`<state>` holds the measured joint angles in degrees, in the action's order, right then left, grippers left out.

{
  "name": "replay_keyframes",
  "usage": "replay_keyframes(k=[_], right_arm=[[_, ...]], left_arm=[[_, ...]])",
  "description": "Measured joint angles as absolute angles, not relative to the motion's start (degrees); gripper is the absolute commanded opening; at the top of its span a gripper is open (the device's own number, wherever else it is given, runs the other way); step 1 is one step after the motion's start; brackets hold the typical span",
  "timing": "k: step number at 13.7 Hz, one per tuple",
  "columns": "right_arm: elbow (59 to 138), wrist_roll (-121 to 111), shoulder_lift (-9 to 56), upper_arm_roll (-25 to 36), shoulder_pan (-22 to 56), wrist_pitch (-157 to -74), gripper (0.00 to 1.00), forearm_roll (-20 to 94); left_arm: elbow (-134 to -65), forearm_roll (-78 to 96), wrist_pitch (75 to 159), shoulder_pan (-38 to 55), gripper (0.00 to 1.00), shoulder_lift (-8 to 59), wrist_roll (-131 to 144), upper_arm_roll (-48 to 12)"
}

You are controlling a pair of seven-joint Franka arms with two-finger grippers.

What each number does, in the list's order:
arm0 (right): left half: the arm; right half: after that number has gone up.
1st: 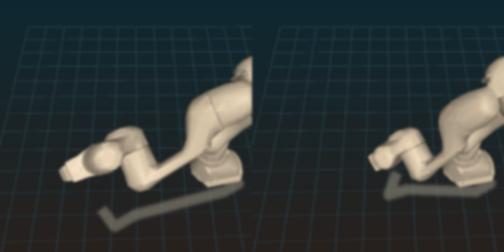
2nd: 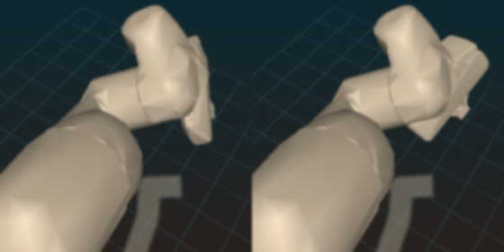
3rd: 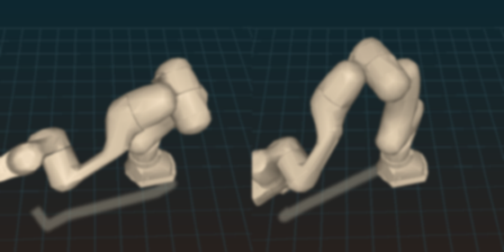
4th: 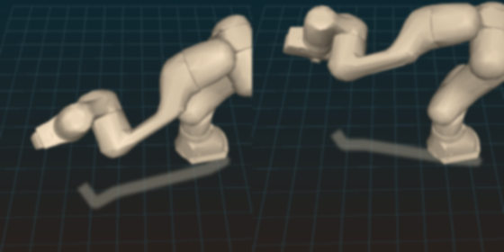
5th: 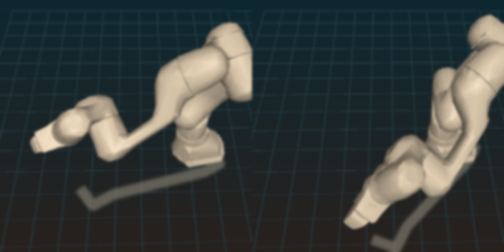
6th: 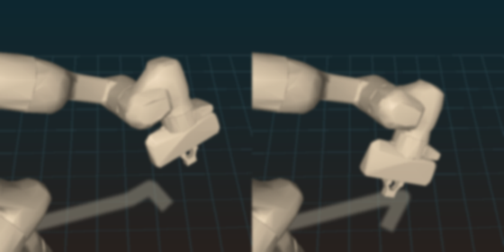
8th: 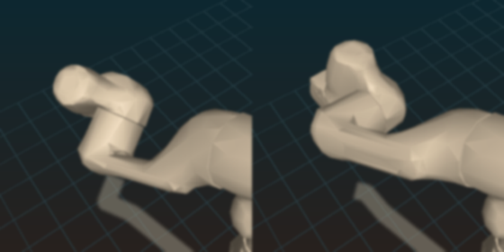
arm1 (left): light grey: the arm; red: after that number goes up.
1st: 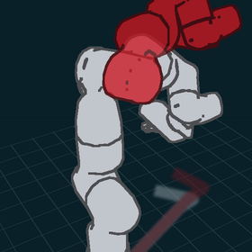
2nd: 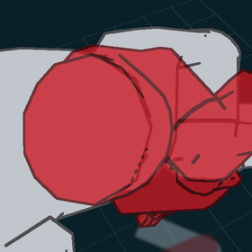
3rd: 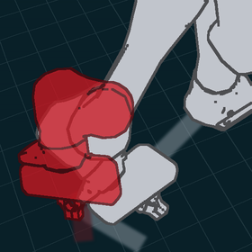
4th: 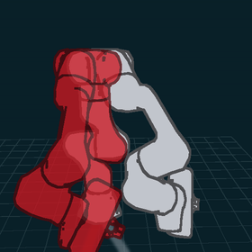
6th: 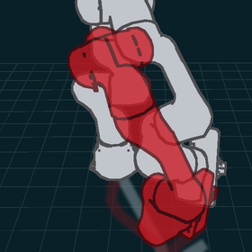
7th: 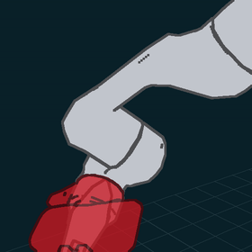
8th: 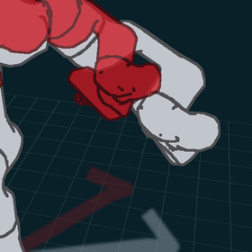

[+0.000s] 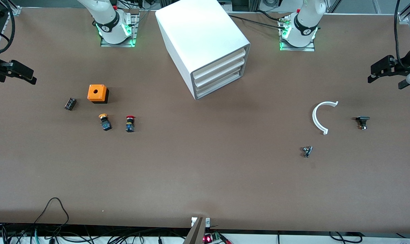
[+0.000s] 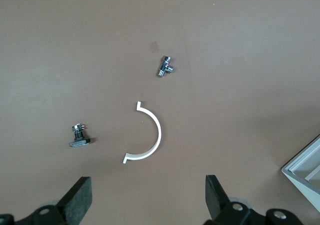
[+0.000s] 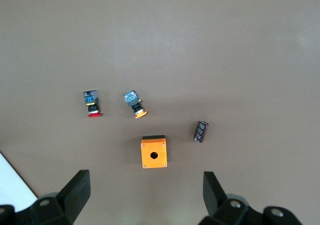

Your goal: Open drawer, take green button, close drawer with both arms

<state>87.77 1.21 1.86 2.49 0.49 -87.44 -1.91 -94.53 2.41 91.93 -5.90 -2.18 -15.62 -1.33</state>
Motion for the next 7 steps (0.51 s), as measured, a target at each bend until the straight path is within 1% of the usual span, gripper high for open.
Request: replay_keyframes(k=[5, 7], right_arm=[[87.77, 1.21, 1.86, 2.50, 0.49, -87.76, 1.00, -1.91], [87.79, 1.21, 1.90, 2.50, 0.49, -87.77, 1.00, -1.91]], left_arm=[[-94.98, 2.48, 90.88, -5.88, 1.00, 2.72, -15.62, -1.31], [-97.57, 2.51, 90.50, -5.76, 1.00, 5.67, -15.63, -1.48]])
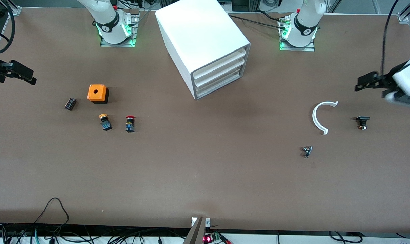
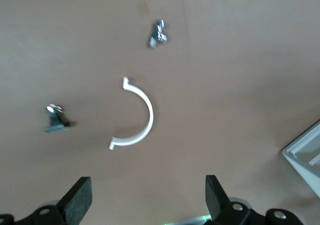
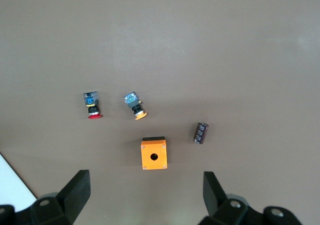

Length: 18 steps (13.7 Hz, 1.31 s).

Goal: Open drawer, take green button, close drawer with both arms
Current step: 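Reach the left gripper to the top drawer front of the cabinet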

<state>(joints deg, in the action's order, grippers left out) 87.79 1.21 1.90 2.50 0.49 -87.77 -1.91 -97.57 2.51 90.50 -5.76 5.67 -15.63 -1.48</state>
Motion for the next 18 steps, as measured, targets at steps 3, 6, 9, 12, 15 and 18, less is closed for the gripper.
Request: replay_keyframes(k=[3, 6, 9, 12, 15, 18], right_arm=[[87.83, 1.21, 2.33, 2.48, 0.50, -89.99, 1.00, -1.90], [87.87, 1.21, 3.08, 2.48, 0.50, -90.63, 1.00, -1.90], [87.89, 1.21, 3.48, 2.46, 0.51, -90.74, 1.00, -1.89], [88.09, 1.20, 3.89, 2.44, 0.53, -90.66, 1.00, -1.89], [88.15, 1.16, 5.79, 2.34, 0.93, -90.83, 1.00, -1.90], [88.15, 1.15, 6.62, 2.25, 1.10, -90.84, 1.00, -1.89]], left_arm=[[-99.67, 5.79, 91.13, -5.60, 1.00, 10.47, -15.65, -1.99], [-104.87, 18.33, 98.33, -5.19, 1.00, 14.49, -15.53, -4.01], [-112.99, 30.36, 108.91, -3.01, 1.00, 19.20, -15.73, -8.54], [-116.55, 43.72, 111.23, 1.27, 1.00, 23.88, -17.22, -12.32], [-121.77, 53.06, 117.72, 2.99, 1.00, 26.86, -25.82, -17.70], [-123.64, 55.99, 119.07, 4.33, 0.95, 27.76, -28.23, -20.35]])
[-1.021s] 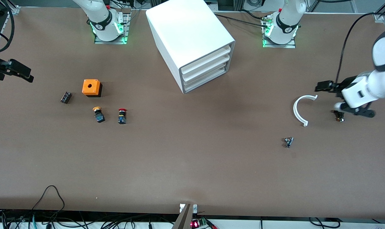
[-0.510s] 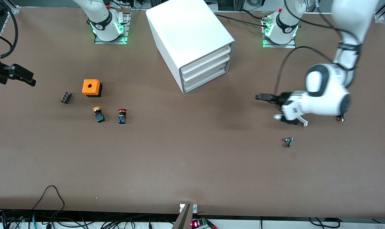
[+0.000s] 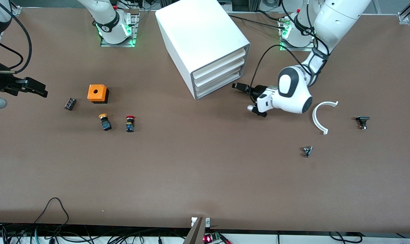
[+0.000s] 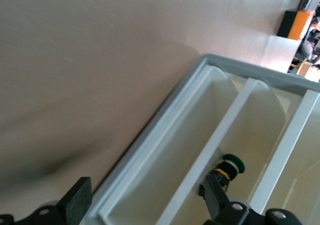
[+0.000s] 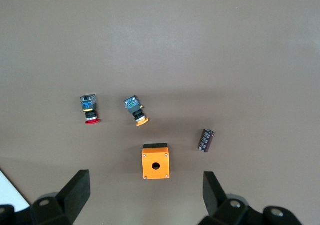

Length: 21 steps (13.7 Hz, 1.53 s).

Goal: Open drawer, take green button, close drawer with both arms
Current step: 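Reach the left gripper to the top drawer front of the cabinet, then pull the top drawer open with the left gripper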

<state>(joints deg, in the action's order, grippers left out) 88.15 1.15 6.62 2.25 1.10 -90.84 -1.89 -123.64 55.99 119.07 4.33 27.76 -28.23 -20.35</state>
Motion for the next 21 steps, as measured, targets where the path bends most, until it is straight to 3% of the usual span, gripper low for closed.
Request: replay_keyframes(k=[14, 15, 16, 17, 21], right_arm=[[88.16, 0.72, 7.38, 2.18, 2.51, -90.79, 1.00, -1.86], [88.16, 0.71, 7.38, 2.17, 2.69, -90.79, 1.00, -1.86], [88.15, 0.70, 7.38, 2.16, 2.92, -90.79, 1.00, -1.86], [88.16, 0.70, 7.38, 2.16, 3.24, -90.78, 1.00, -1.86], [88.16, 0.70, 7.49, 2.14, 3.83, -89.24, 1.00, -1.75]], left_arm=[[-126.57, 59.67, 122.17, 6.96, 0.69, 29.63, -28.60, -24.64], [-126.57, 59.95, 122.29, 7.02, 0.50, 29.73, -28.60, -25.02], [-126.57, 60.22, 122.47, 7.09, 0.16, 29.76, -28.60, -25.29], [-126.57, 60.55, 122.65, 7.12, 0.00, 29.76, -28.60, -25.46], [-125.92, 61.09, 121.98, 6.95, 0.00, 29.49, -29.12, -25.52]])
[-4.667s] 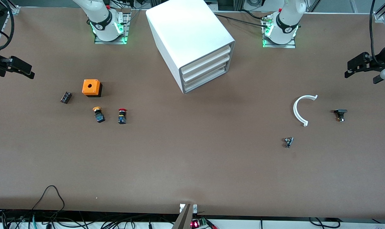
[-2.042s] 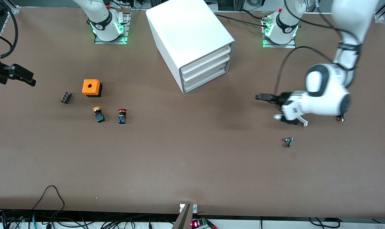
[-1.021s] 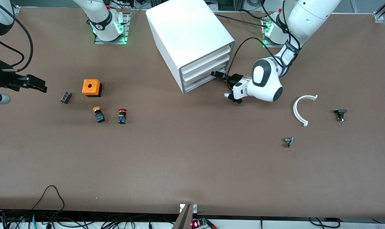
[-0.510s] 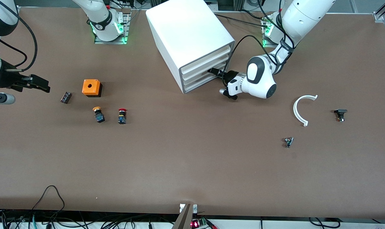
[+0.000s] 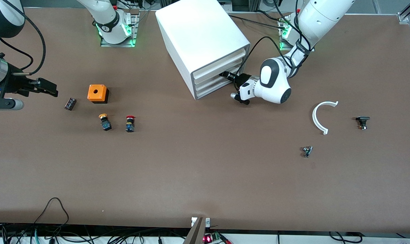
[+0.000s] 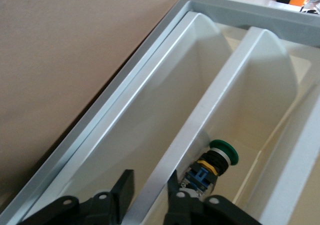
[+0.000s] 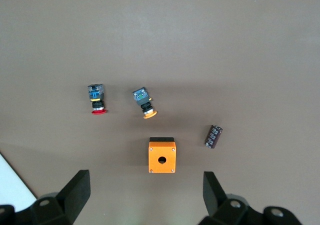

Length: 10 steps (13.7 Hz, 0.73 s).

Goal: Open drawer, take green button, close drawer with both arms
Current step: 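Pull the top drawer open with the left gripper, then withdraw the left gripper while the right gripper reaches into the drawer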

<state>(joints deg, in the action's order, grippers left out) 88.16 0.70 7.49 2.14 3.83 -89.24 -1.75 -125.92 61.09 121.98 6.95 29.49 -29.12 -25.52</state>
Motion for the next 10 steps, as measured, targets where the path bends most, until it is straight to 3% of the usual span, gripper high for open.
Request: replay_keyframes(k=[9, 10], right_arm=[[88.24, 0.72, 12.52, 1.73, 9.96, -91.78, 1.00, 0.73], [88.24, 0.73, 12.90, 1.71, 10.61, -91.89, 1.00, 0.90]], left_arm=[[-120.96, 61.11, 122.12, 2.54, 0.00, 28.10, -33.08, -16.97], [-120.58, 61.11, 122.13, 2.47, 0.40, 28.11, -33.12, -16.34]])
